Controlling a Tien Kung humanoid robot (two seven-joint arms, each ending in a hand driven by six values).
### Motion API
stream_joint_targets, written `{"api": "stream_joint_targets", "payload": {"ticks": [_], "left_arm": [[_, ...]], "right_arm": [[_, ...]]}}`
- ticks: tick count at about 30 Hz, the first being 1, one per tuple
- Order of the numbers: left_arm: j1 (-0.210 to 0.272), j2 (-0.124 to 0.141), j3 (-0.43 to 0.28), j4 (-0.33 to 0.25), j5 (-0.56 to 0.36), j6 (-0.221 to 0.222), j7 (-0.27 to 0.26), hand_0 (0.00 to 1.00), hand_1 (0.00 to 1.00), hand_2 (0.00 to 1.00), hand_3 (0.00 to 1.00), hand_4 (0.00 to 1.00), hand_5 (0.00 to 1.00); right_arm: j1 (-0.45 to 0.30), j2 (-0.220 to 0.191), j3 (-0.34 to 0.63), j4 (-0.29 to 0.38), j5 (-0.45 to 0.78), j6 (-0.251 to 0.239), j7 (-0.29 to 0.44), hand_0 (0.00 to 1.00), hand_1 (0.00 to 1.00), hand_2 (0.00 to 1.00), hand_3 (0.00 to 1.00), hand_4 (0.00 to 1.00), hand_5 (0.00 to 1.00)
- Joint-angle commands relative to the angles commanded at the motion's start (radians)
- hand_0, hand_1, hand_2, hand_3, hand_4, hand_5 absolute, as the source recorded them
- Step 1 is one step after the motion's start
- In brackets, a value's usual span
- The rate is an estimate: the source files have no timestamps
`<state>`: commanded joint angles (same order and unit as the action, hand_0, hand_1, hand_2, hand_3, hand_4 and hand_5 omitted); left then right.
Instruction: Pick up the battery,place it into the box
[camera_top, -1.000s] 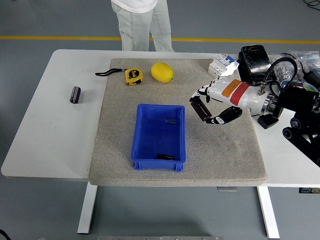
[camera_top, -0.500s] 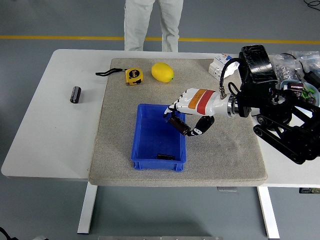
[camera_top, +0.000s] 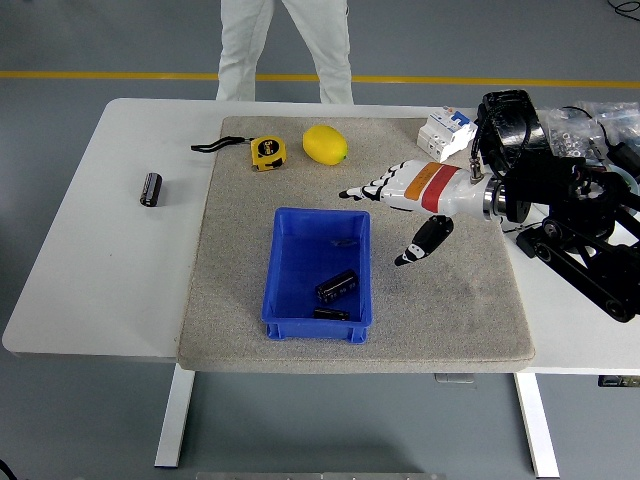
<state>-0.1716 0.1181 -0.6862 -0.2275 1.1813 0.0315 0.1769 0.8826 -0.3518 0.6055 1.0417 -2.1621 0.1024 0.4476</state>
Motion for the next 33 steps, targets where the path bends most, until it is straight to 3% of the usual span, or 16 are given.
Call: {"api": "stream_joint_targets", "payload": {"ticks": [9,13,14,18,19,20,25,26,31,32,33], "left_arm": [[0.002,-0.002,0.001,0.005,-0.008,0.006,-0.008,0.767,0.733,0.770,0.567,0.604,0.535],[0.000,-0.003,0.006,0.007,-0.014,0.007,-0.010,0.767,0.733,0.770,0.567,0.604,0.535],[0.000,-0.003,0.009,0.007,-0.017,0.007,-0.012,0.767,0.733,0.770,0.567,0.604,0.534],[0.003,-0.006,0.007,0.009,-0.018,0.009,-0.013,0.767,0.733,0.770,0.567,0.604,0.534],[0.004,-0.007,0.006,0.010,-0.017,0.010,-0.014,0.767,0.733,0.770,0.567,0.604,0.534],[0.005,-0.008,0.006,0.011,-0.017,0.011,-0.015,0.766,0.733,0.769,0.567,0.602,0.534],[0.010,-0.014,-0.001,0.015,-0.011,0.016,-0.019,0.766,0.733,0.769,0.567,0.602,0.534],[0.011,-0.015,-0.003,0.015,-0.007,0.016,-0.019,0.762,0.734,0.771,0.568,0.601,0.533],[0.017,-0.021,-0.020,0.019,0.017,0.017,-0.020,0.762,0.734,0.771,0.568,0.601,0.533],[0.017,-0.022,-0.023,0.020,0.024,0.016,-0.020,0.759,0.732,0.771,0.570,0.599,0.532],[0.017,-0.023,-0.025,0.020,0.029,0.016,-0.019,0.759,0.732,0.771,0.570,0.599,0.532]], "right_arm": [[-0.086,-0.108,0.165,-0.047,0.055,-0.007,0.003,0.782,0.743,0.867,0.998,0.998,0.284],[-0.151,-0.150,0.262,-0.104,0.211,0.010,-0.020,0.782,0.743,0.867,0.998,0.998,0.284],[-0.172,-0.159,0.285,-0.116,0.250,0.023,-0.036,0.792,0.767,0.854,0.928,0.998,0.428],[-0.257,-0.193,0.361,-0.114,0.419,0.059,-0.104,0.792,0.767,0.854,0.928,0.998,0.428],[-0.291,-0.206,0.390,-0.096,0.464,0.068,-0.132,0.792,0.767,0.854,0.928,0.998,0.428],[-0.319,-0.215,0.417,-0.080,0.503,0.071,-0.155,0.827,0.804,0.875,0.910,0.998,0.558],[-0.447,-0.240,0.557,0.010,0.709,0.053,-0.233,0.827,0.804,0.875,0.910,0.998,0.558],[-0.469,-0.241,0.584,0.028,0.748,0.048,-0.244,0.839,0.812,0.881,0.919,0.998,0.678],[-0.579,-0.215,0.740,0.128,0.962,0.016,-0.299,0.839,0.812,0.881,0.919,0.998,0.678],[-0.597,-0.206,0.768,0.148,1.001,0.015,-0.303,0.830,0.803,0.869,0.924,0.998,0.747],[-0.609,-0.201,0.792,0.163,1.047,0.014,-0.305,0.830,0.803,0.869,0.924,0.998,0.747]]}}
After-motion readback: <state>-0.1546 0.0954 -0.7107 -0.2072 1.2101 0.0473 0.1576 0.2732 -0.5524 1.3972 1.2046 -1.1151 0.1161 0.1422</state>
